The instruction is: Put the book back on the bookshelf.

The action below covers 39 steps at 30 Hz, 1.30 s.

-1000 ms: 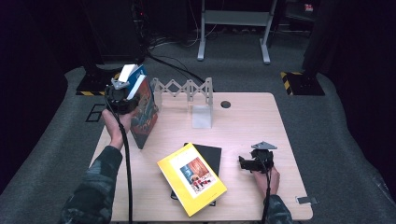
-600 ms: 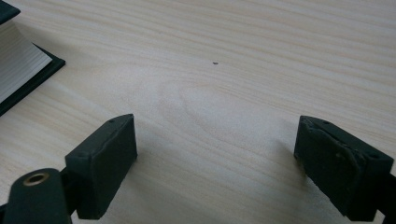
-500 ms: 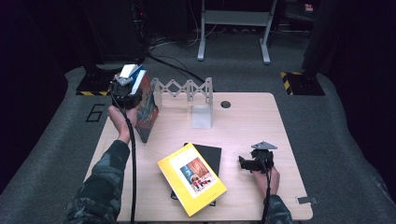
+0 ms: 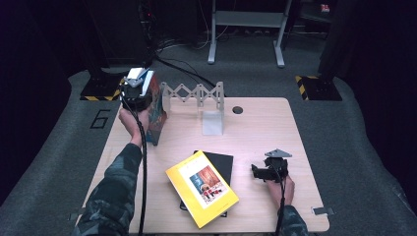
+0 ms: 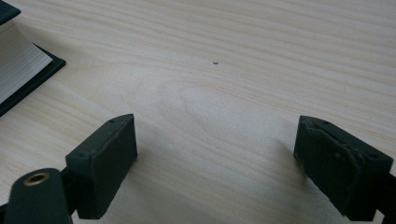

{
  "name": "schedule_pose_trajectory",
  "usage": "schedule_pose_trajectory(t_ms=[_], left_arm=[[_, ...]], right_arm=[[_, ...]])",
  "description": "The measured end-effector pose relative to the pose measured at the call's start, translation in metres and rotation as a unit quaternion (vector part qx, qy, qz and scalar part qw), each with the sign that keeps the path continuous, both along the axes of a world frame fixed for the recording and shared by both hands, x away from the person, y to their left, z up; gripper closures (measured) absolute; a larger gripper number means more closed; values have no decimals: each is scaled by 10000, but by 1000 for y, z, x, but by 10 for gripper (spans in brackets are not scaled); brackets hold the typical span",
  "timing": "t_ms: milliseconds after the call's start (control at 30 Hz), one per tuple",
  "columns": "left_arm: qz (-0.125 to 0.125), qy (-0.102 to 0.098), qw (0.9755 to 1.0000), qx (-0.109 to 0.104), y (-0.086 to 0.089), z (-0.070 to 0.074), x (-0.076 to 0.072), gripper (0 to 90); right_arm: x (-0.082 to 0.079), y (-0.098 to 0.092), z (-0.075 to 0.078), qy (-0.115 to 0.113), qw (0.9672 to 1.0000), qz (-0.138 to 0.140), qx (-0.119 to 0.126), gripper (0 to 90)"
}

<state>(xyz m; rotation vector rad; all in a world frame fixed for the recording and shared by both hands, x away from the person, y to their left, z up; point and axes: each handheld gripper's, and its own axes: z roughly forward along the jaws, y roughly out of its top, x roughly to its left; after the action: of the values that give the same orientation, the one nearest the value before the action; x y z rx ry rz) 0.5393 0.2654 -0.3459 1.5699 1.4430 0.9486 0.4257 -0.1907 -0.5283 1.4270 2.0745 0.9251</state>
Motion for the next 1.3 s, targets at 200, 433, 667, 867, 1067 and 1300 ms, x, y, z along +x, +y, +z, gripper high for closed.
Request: schedule_pose_trajectory(t_ms=[200, 433, 667, 867, 1067, 1300], left_arm=[[65, 2, 10000, -69, 0, -1, 6, 737], [119, -73, 9999, -93, -5, 3, 14, 737], [146, 21, 9998, -112, -8, 3, 22, 737], [148, 85, 9997, -152, -8, -2, 28, 736], [111, 81, 9999, 0, -9, -3, 35, 735], [104, 99, 9998, 135, -8, -3, 37, 735]], right_arm=[[0, 0, 0, 6, 10000, 9, 1, 126], [0, 0, 0, -10, 10000, 21, -7, 127], [1, 0, 0, -16, 10000, 1, -10, 127], [0, 0, 0, -8, 10000, 12, -2, 127], [0, 0, 0, -6, 10000, 3, 1, 127], [0, 0, 0, -8, 10000, 9, 2, 128]])
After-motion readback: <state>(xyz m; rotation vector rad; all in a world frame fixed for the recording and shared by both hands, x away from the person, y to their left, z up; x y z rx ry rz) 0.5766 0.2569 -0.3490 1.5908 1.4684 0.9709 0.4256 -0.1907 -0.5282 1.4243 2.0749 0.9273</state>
